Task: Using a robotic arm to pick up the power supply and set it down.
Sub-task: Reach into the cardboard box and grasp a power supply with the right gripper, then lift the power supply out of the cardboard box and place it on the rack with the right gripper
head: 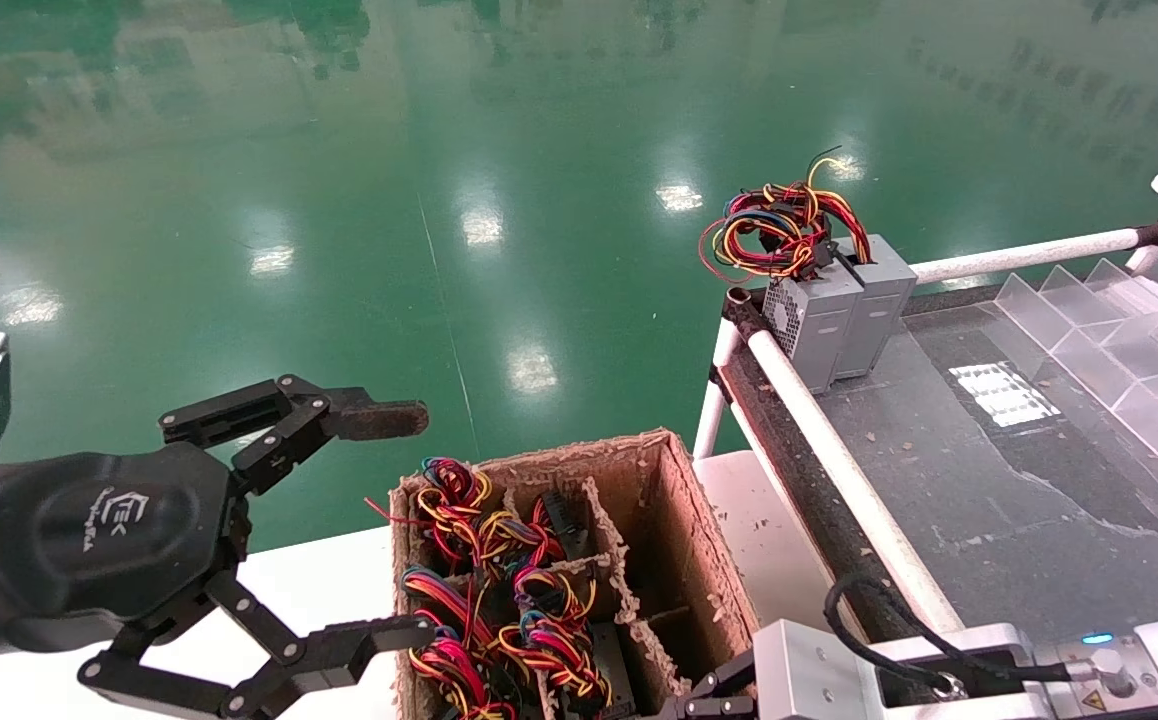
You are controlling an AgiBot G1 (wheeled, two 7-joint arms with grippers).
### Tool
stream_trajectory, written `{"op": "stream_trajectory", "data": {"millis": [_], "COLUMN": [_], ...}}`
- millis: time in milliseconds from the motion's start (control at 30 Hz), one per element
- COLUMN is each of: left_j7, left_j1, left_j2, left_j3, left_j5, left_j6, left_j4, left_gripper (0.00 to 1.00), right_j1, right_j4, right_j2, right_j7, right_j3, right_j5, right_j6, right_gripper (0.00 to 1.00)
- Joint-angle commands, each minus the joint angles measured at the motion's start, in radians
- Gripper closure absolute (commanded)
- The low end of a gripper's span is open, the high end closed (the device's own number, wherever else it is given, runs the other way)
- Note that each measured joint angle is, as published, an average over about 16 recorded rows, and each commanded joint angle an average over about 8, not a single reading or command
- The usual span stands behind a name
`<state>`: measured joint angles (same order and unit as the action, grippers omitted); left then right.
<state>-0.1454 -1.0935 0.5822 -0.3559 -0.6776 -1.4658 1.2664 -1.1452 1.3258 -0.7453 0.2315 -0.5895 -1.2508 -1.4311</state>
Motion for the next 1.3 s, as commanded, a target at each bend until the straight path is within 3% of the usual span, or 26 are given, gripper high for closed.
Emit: {"op": "stream_trajectory", "data": {"millis": [33,1300], "left_j7": [0.0,0.0], "left_j1": [0.0,0.0], "left_j2": [0.0,0.0], "left_j3": [0.0,0.0], "left_j5": [0.0,0.0], "left_j6": [0.0,0.0], "left_j4": [0.0,0.0], "left_gripper": [0.0,0.0], "right_j1": [0.003,0.01], "right_j4": [-0.001,-0.01], "right_j2": [0.003,0.004], "right_j7": [-0.001,-0.005], "right_j3": [0.002,0.003], "right_j5": [0.002,0.018], "right_j6": [0.001,-0.005], "right_gripper": [1.0,1.0]}}
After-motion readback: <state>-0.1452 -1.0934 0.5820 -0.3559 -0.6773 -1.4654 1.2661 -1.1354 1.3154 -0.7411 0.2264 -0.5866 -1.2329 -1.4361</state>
